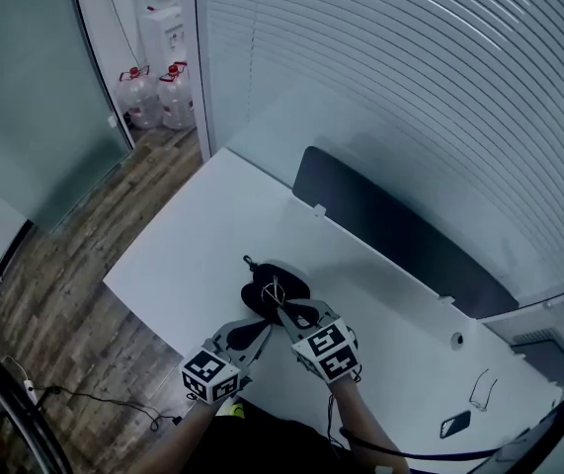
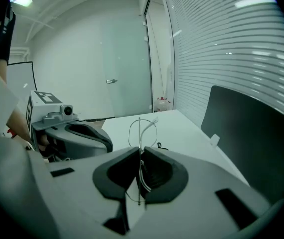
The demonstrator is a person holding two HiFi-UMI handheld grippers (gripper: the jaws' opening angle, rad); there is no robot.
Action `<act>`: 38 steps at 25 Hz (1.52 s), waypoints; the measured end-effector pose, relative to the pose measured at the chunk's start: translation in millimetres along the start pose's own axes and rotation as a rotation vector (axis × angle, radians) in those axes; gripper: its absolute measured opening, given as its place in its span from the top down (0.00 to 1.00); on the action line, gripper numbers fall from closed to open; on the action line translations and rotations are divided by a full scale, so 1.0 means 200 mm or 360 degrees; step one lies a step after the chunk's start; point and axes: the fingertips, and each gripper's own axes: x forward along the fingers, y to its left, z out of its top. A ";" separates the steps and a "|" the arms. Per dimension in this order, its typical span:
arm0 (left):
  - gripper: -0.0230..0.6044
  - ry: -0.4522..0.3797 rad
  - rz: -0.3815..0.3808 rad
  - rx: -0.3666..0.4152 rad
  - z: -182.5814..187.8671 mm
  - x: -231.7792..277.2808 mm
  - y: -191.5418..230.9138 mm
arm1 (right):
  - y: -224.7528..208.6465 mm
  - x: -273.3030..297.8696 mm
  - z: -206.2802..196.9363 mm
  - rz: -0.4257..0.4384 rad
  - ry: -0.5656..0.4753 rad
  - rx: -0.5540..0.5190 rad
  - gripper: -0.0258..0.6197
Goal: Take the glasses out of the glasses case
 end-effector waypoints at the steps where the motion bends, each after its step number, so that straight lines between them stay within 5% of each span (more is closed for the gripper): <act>1: 0.95 -0.0005 -0.0003 0.0009 0.01 -0.01 -0.01 | 0.01 -0.02 0.01 -0.0008 -0.0022 -0.0002 0.90; 19: 0.95 -0.0118 -0.0034 0.0076 0.09 -0.26 -0.26 | 0.28 -0.33 0.08 -0.0111 -0.0441 0.0180 0.90; 30: 0.95 -0.0225 -0.0021 -0.0099 0.00 -0.41 -0.45 | 0.46 -0.53 0.05 -0.0092 -0.0744 0.0296 0.90; 38: 0.95 -0.0353 0.0020 -0.0043 0.02 -0.60 -0.63 | 0.66 -0.67 0.01 -0.0074 -0.0873 0.0262 0.90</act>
